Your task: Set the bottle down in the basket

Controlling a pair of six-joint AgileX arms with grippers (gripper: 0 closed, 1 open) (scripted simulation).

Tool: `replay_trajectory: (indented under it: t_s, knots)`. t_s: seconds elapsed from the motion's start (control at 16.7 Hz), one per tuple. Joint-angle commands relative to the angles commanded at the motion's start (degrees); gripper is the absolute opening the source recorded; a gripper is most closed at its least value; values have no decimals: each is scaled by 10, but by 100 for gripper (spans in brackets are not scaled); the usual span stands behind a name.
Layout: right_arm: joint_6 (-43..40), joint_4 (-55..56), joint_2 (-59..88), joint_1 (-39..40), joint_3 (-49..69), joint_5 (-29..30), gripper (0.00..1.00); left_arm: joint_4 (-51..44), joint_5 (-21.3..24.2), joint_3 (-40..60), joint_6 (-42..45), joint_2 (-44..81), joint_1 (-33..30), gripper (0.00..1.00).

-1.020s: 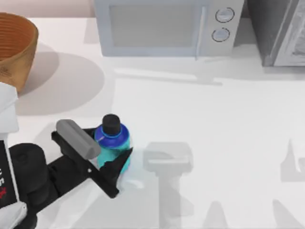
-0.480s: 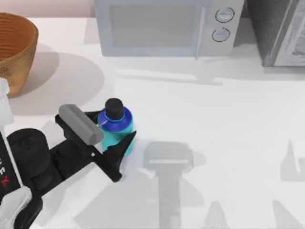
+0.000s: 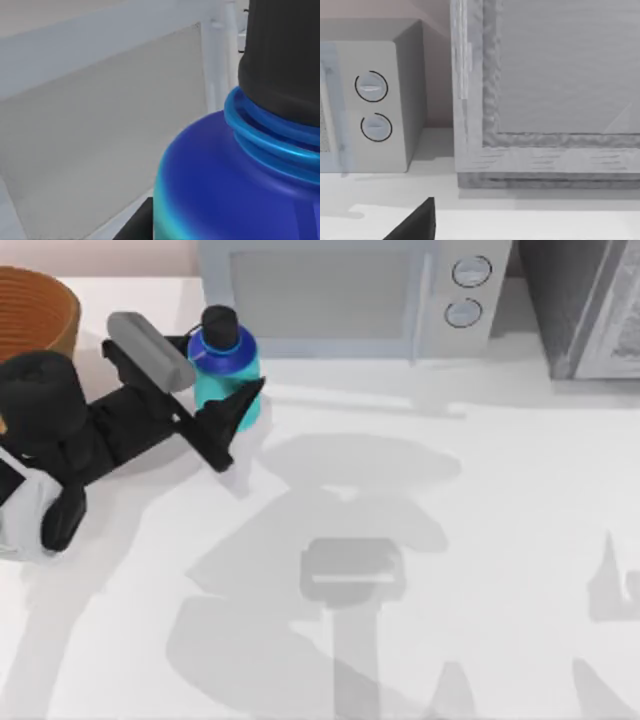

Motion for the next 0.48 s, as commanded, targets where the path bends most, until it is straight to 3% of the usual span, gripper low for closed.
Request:
replay_trajectory:
  t_s: [0.48]
  knots:
    - [0, 0, 0, 0, 0, 0, 100, -364, 167, 310, 83, -12, 168, 0]
